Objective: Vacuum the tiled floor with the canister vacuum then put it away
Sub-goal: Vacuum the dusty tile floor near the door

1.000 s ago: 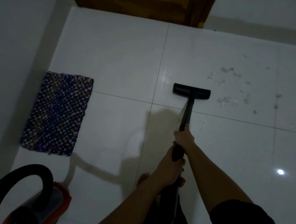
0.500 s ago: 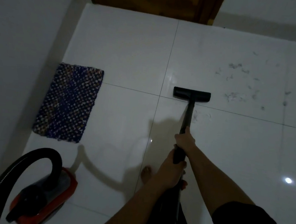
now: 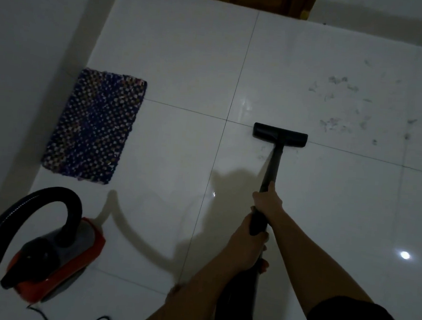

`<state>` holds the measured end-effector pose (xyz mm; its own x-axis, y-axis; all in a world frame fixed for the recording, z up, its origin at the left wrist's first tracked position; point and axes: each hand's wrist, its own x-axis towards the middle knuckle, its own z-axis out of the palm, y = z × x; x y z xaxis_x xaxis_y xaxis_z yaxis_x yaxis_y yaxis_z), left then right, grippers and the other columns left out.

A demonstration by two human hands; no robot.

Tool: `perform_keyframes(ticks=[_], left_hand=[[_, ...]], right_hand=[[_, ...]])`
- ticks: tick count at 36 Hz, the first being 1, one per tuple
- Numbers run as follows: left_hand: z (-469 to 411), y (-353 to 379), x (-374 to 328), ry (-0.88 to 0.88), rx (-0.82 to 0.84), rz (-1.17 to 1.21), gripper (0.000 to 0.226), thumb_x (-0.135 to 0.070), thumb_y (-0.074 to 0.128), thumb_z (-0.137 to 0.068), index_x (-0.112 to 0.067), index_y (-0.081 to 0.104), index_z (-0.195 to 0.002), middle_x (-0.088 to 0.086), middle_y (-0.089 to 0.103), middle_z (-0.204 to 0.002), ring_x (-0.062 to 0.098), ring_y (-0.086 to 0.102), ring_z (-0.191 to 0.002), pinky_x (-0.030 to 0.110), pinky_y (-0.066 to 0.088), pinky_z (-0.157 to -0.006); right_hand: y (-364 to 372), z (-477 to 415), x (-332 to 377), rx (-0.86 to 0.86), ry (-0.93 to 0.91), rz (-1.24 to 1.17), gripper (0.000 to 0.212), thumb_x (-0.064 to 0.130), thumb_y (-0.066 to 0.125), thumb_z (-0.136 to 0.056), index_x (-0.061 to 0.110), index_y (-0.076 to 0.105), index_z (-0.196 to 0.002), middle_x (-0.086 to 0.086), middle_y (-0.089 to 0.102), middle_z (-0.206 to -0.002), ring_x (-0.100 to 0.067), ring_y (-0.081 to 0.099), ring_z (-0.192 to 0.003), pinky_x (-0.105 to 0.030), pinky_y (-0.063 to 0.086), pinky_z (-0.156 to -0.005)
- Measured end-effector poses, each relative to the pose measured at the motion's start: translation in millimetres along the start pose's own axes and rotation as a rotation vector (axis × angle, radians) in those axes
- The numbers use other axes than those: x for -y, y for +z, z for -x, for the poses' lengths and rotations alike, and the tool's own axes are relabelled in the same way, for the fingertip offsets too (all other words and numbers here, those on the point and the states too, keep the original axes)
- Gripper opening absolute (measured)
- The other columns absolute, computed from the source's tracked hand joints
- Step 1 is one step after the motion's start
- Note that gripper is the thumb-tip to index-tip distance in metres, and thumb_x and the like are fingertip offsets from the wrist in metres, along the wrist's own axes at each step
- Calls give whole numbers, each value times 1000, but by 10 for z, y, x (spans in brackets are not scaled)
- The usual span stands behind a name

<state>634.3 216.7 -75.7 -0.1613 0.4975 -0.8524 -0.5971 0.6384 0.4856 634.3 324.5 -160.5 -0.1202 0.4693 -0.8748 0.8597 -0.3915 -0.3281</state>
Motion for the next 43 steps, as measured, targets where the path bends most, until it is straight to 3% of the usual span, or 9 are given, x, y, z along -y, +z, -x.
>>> perform_keyframes(ticks=[4, 7, 11, 18, 26, 31, 38, 40, 43], left_hand=[[47, -141, 22, 23, -28, -24, 45, -10, 42, -96, -21, 35, -139, 6, 47, -77, 11, 45, -53, 11, 39, -36], [95, -239, 60, 12, -27, 5, 40, -12, 41, -97, -21, 37, -136, 7, 44, -70, 12, 42, -46, 15, 39, -34], [199, -364, 166, 4, -25, 12, 39, -13, 42, -95, -23, 38, -133, 7, 46, -73, 14, 45, -45, 19, 42, -36], [469, -551, 409, 17, 27, -15, 39, -13, 41, -96, -23, 37, -133, 5, 48, -68, 8, 47, -35, 20, 43, -36], [835, -701, 674, 41, 73, -51, 34, -13, 39, -97, -16, 36, -131, -5, 57, -49, 3, 48, -34, 19, 44, -38], [1013, -707, 792, 30, 92, -71, 21, -11, 40, -97, -23, 39, -115, 1, 50, -63, 2, 48, -33, 19, 43, -39], [1049, -554, 1063, 11, 97, -164, 25, -15, 41, -96, -18, 44, -121, -3, 54, -63, 9, 51, -49, 28, 47, -53], [1036, -450, 1117, -13, 113, -151, 26, -15, 41, -96, -21, 40, -122, 0, 51, -65, 9, 48, -47, 22, 45, -43], [976, -265, 1152, -45, 134, -148, 27, -13, 40, -96, -22, 39, -121, 3, 47, -70, 11, 44, -48, 18, 42, -36]], right_hand=[[166, 52, 34, 13, -31, 27, 74, 11, 45, -95, 26, 3, -153, -6, 46, -76, -19, 51, -55, -28, 47, -51], [295, 90, 48, 22, -39, 33, 72, 12, 44, -96, 27, 4, -153, -18, 54, -106, -18, 51, -56, -28, 49, -54], [448, 177, -4, 6, -37, 20, 72, 11, 45, -96, 27, 5, -153, -9, 44, -83, -19, 51, -57, -33, 54, -69], [681, 383, -218, -23, -22, 8, 72, 11, 44, -95, 27, 5, -153, -6, 40, -76, -18, 50, -55, -25, 44, -46], [914, 676, -505, -53, -39, -33, 73, 9, 45, -94, 26, 6, -153, -14, 41, -96, -19, 50, -58, -34, 53, -72], [959, 832, -696, -52, -32, -77, 73, 8, 46, -94, 25, 5, -153, -22, 48, -109, -20, 50, -59, -35, 54, -75], [886, 915, -1028, -63, 40, -131, 70, 9, 45, -95, 27, 9, -152, -8, 38, -78, -21, 49, -57, -38, 55, -77], [800, 910, -1140, -69, 57, -132, 71, 11, 46, -95, 27, 7, -152, -11, 44, -84, -21, 50, -57, -36, 55, -70], [641, 874, -1304, -83, 82, -132, 72, 10, 46, -95, 27, 6, -153, -25, 49, -119, -21, 50, -57, -36, 54, -71]])
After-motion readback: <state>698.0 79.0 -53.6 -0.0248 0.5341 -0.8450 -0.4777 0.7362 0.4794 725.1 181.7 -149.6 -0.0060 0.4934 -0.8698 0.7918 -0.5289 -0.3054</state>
